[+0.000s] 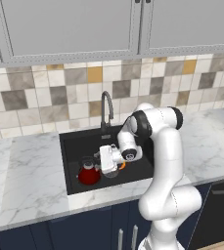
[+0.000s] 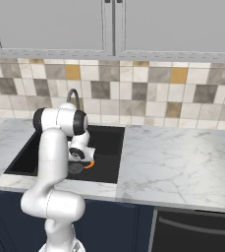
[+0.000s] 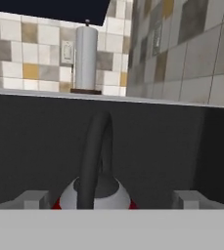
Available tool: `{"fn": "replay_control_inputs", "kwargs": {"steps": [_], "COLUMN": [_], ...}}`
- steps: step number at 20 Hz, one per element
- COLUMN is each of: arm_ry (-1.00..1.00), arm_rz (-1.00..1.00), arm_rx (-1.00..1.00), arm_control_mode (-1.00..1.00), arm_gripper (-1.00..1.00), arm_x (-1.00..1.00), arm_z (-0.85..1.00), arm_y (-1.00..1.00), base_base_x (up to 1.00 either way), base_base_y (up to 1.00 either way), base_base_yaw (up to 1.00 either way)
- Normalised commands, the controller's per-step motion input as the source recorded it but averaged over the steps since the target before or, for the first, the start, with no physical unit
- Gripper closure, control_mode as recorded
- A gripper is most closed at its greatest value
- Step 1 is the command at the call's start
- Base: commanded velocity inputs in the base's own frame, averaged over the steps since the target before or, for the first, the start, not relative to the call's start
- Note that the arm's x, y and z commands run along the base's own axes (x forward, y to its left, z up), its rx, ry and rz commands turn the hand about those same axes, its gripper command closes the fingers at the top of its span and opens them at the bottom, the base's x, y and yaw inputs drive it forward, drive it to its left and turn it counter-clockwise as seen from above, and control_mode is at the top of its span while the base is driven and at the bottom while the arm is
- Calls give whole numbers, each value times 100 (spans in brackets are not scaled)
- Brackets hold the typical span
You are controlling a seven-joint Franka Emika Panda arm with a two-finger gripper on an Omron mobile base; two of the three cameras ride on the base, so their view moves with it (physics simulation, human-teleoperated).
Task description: Open the cabinet, pick the kettle from the cabinet, and place it in the sink.
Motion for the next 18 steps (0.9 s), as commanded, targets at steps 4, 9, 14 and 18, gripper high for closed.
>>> {"fn": "replay_control_inputs", "kwargs": {"steps": [4,9,14,18], "arm_ry": [0,7,15,20], "arm_rz": [-8,-11,-11,-8], "arm_rx": [0,0,0,0], "arm_control_mode": [-100,-100,-100,-100], "arm_gripper": [-100,-100,-100,-100], "arm_x": [-14,-14,-12,-11], "arm_z": [3,12,23,27], "arm_y": [-20,-18,-17,-17], "base_base_x": [0,0,0,0], "base_base_y": [0,0,0,0], "base_base_yaw": [0,0,0,0]}}
